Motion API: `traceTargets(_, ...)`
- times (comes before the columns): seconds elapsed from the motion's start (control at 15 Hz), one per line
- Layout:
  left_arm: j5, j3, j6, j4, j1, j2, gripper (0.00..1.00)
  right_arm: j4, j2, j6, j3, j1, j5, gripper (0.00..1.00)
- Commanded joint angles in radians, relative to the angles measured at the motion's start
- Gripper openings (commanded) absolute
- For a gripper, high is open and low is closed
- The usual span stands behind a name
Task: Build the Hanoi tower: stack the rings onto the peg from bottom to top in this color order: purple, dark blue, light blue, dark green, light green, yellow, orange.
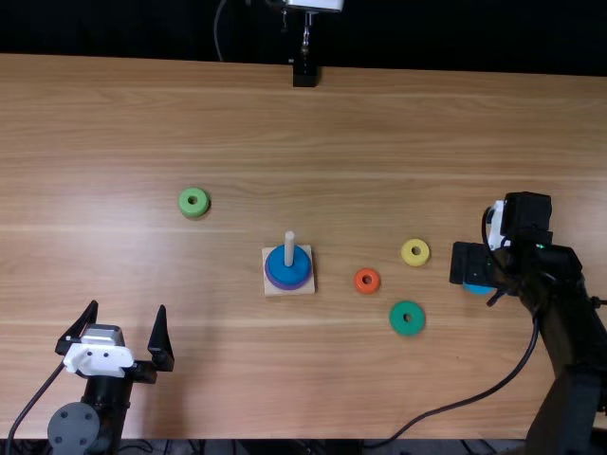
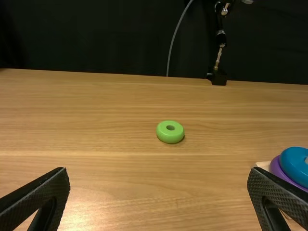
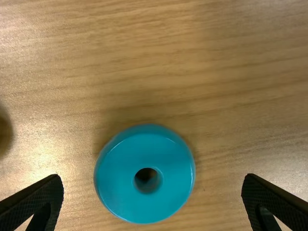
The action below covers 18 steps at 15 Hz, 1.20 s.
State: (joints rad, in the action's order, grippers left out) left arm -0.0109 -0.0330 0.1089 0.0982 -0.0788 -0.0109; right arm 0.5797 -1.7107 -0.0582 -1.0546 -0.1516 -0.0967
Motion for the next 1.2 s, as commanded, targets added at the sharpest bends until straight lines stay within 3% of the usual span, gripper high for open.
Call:
traceTargets(0.0,-0.002,0.033,-0.004,0.003,-0.001,0.011,1.00,-0.001,-0.030,-0.006,-0.024,-0.014,-0.005,1.00)
traceTargets(1.13,-0.002,0.033,-0.004,0.005,0.001,0.011,1.00,-0.085,-0.109,-0.004,-0.024,-0.012,-0.005,1.00)
